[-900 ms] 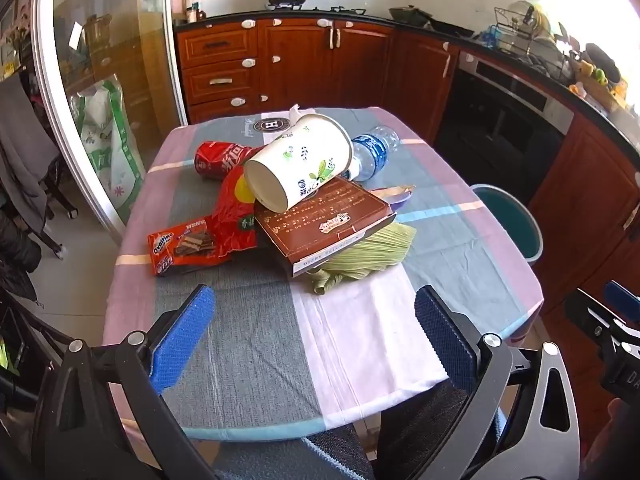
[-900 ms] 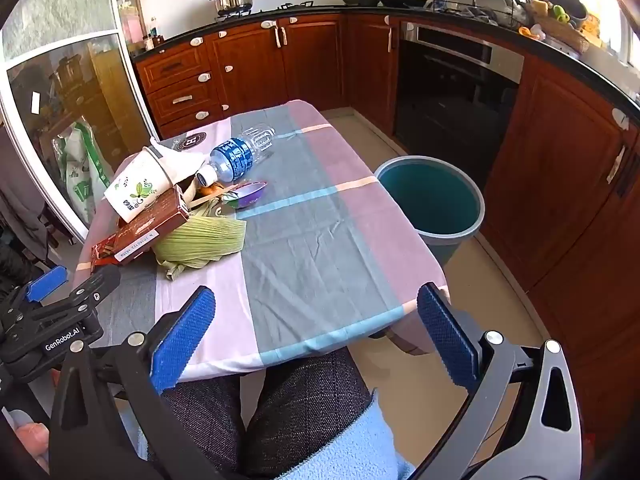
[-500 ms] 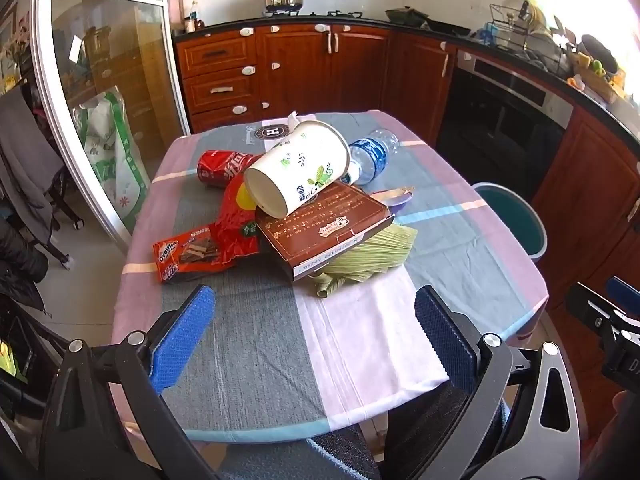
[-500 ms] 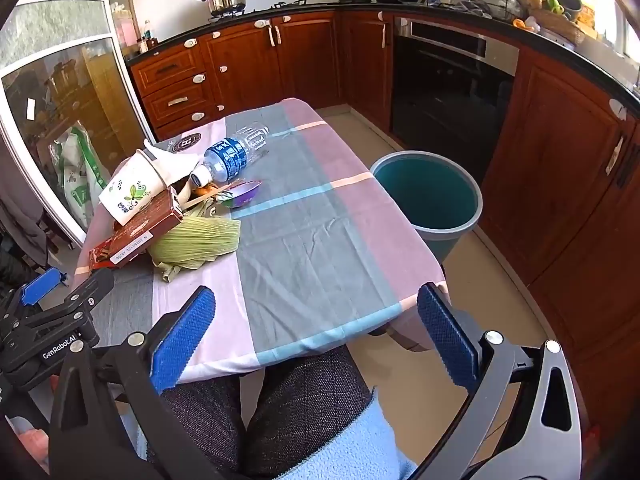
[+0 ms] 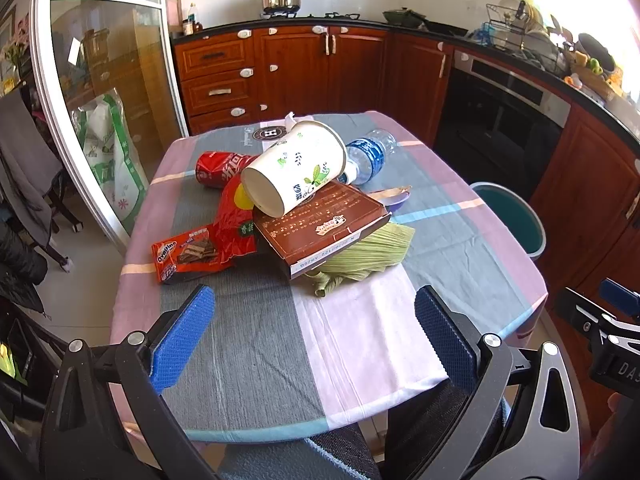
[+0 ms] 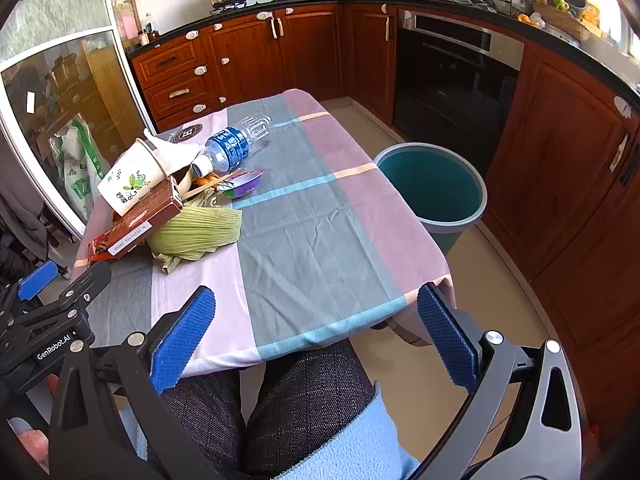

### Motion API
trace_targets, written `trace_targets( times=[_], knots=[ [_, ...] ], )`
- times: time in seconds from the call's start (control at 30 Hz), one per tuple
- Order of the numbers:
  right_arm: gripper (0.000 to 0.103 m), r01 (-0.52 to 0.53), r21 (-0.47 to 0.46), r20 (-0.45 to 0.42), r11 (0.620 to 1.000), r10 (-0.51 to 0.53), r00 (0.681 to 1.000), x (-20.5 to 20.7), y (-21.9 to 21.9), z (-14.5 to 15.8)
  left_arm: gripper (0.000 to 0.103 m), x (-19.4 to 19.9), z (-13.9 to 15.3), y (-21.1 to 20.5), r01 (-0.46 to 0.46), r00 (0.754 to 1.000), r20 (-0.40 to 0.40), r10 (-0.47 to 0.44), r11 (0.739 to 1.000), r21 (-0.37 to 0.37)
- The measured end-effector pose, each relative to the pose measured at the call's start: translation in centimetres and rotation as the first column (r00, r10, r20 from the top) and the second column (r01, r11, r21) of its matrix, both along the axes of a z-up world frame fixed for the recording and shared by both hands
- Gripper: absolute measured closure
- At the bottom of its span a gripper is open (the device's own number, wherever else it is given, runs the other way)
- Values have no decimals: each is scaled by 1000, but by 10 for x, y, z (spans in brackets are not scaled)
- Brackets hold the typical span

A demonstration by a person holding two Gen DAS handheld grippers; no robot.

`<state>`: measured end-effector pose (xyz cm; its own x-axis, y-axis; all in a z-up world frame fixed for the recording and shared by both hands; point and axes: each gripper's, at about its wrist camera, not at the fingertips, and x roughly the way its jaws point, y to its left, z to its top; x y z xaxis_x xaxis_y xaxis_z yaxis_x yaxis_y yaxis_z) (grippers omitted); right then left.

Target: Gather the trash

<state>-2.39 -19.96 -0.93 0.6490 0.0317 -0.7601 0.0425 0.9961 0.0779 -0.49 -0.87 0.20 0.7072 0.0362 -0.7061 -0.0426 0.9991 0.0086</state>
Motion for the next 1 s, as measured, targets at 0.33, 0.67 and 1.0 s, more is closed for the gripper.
trace_targets(
  times=[0.33, 0.67, 1.0],
  knots=[
    [6, 4, 0, -4, 1000, -4, 1000, 0, 0, -2, 3, 0, -1, 0, 1, 1000, -5, -1, 1000, 1],
    [6, 6, -1, -4, 1000, -6, 1000, -1, -1, -2, 3, -3, 0, -3, 3, 1000, 9, -3, 1000, 14],
    [6, 8, -4, -5, 1000, -8, 1000, -1, -2, -1, 3, -4, 3, -5, 9, 1000, 14, -9, 1000, 23]
  ],
)
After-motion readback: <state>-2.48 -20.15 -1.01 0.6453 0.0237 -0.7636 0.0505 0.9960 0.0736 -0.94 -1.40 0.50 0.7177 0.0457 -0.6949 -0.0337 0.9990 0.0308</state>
